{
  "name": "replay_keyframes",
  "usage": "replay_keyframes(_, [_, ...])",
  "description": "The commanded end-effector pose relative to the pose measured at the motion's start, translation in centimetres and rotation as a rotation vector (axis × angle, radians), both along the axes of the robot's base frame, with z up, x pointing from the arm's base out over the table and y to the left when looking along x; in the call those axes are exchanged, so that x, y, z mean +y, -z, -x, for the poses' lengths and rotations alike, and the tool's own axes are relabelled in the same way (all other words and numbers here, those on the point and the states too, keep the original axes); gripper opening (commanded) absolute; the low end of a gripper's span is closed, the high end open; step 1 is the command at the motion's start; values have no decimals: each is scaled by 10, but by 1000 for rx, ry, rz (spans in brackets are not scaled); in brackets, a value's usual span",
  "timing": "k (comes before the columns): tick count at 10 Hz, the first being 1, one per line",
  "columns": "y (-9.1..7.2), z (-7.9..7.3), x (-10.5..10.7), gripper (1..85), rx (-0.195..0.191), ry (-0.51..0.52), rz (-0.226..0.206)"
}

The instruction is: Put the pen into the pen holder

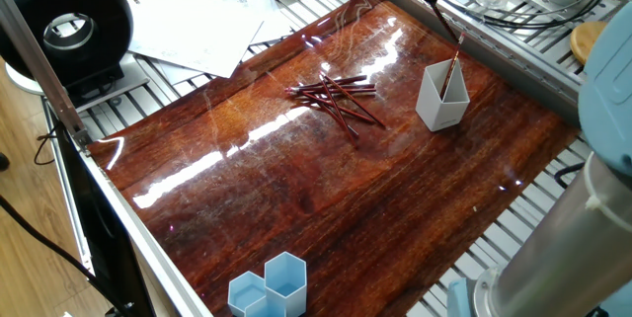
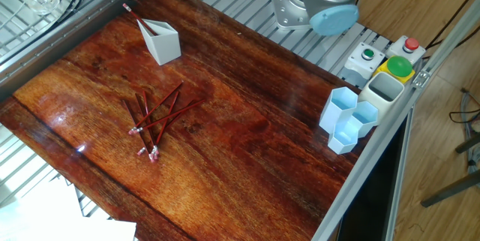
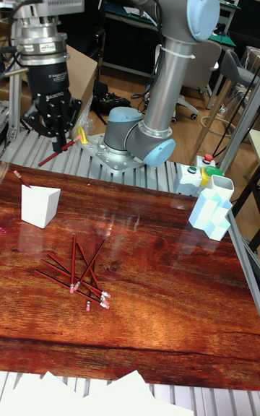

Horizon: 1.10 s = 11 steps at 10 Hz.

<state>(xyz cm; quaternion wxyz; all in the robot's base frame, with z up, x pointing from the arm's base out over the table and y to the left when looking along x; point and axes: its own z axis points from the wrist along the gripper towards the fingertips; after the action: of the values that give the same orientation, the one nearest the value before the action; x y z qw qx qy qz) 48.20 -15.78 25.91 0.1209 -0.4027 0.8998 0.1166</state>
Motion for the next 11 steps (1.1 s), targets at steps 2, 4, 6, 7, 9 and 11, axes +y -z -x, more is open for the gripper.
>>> replay_keyframes(2, [-2, 4, -19, 10, -86, -33, -55])
replay_keyframes(4, [-2, 3, -17, 10, -98, -31, -82])
replay_keyframes(6, [-5, -3, -12, 10, -117, -16, -100])
replay_keyframes(7, [-6, -6, -10, 10, -127, -11, -111])
replay_keyframes(9, [-8, -10, -6, 10, -146, -2, -138])
replay_keyframes(11, [-6, -12, -6, 10, -158, 1, -144])
